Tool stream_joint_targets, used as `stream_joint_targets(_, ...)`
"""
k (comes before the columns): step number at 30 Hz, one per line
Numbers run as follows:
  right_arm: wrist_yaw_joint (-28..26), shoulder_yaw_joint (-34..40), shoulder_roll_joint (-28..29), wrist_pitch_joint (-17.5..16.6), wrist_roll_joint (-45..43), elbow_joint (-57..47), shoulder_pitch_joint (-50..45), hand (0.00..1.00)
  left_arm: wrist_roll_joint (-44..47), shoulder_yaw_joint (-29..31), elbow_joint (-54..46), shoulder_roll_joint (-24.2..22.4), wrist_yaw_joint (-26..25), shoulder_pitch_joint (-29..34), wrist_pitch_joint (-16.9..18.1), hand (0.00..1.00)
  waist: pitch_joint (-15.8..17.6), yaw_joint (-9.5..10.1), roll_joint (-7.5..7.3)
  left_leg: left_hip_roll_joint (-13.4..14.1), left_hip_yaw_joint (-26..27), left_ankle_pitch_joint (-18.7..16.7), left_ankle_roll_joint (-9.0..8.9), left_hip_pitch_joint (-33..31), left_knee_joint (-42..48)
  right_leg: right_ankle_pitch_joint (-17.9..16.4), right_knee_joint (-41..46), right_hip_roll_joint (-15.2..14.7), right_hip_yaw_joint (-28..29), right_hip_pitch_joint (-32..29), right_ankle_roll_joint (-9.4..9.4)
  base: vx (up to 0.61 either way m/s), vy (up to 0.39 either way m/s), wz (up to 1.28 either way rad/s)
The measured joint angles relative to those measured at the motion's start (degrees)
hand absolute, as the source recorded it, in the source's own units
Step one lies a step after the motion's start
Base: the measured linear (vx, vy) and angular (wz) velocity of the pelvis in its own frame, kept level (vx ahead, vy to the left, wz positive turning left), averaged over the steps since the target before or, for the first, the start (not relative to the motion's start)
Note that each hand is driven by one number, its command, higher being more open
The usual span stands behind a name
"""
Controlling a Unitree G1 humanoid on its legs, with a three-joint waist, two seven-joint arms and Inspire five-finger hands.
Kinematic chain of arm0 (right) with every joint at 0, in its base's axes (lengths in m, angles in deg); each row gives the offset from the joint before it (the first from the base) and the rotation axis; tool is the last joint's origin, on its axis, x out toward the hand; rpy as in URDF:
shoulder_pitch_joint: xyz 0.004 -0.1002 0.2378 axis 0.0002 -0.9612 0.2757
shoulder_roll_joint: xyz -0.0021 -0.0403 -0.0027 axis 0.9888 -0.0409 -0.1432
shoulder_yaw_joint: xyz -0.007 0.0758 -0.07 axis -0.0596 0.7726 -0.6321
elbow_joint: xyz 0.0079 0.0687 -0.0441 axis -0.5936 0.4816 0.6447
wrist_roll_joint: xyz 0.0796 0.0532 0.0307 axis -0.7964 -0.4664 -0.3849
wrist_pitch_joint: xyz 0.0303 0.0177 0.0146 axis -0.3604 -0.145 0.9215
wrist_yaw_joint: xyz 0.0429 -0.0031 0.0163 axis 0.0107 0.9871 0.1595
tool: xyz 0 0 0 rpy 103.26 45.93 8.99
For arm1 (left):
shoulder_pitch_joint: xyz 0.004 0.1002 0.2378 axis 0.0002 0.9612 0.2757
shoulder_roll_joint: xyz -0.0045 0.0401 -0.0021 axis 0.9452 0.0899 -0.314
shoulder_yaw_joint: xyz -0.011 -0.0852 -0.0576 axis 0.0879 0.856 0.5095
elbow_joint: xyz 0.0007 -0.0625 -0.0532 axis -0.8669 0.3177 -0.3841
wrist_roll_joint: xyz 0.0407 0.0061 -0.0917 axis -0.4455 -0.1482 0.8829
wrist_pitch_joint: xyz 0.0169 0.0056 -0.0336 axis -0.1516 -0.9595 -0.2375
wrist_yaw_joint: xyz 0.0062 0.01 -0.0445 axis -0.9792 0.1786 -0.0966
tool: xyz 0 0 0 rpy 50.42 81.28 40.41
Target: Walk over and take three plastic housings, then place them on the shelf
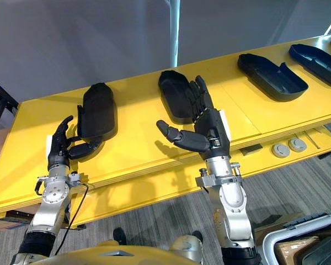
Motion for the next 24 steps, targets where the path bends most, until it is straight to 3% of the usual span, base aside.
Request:
stream_joint_targets(5, -0.1, 0.0, 0.0, 0.0, 0.0, 0.0, 0.0, 1.0, 2.5, -2.1, 0.5, 1.3, 3.2, -0.6, 1.4, 1.0, 0.2, -0.25, -0.4, 0.0, 0.1, -0.1, 0.06, 0.0, 0.0, -0.1, 0.0, 0.0, 0.3, -0.2, 0.25, -0.02, -0.003, -0.01)
stream_joint_targets(12, -1.5, 0.0, 0.1, 0.0, 0.0, 0.0, -0.2, 1.0, 9.1, -3.4, -2.4, 1.3, 13.8, 0.3, 2.2, 1.0, 0.2, -0.47, -0.39, 0.0, 0.1, 0.0, 0.08, -0.1, 0.0, -0.1, 0.1, 0.0, 0.4, -0.3, 0.22, 0.0, -0.002, 0.0)
stream_joint_targets(19, -2.1, 0.3, 0.7, 0.0, 0.1, 0.0, -1.0, 1.0, 9.0, -2.1, -18.9, 1.2, 21.1, 9.3, 1.9, 1.0, -0.1, -1.03, 0.19, 0.0, 0.2, -0.3, -0.17, -0.2, 0.0, 0.1, 0.0, 0.0, 0.3, -0.3, 0.26, 0.03, -0.007, 0.0)
stream_joint_targets(24, -2.1, 0.4, 0.7, 0.0, 0.1, -0.1, -1.2, 1.0, 8.9, 1.9, -19.3, 1.1, 21.9, 11.6, 1.6, 1.0, -0.6, -0.19, 1.2, 0.0, -0.1, -0.4, -0.16, 0.0, 0.0, -0.2, 0.0, 0.0, 0.0, 0.1, 0.35, 0.0, -0.003, 0.03)
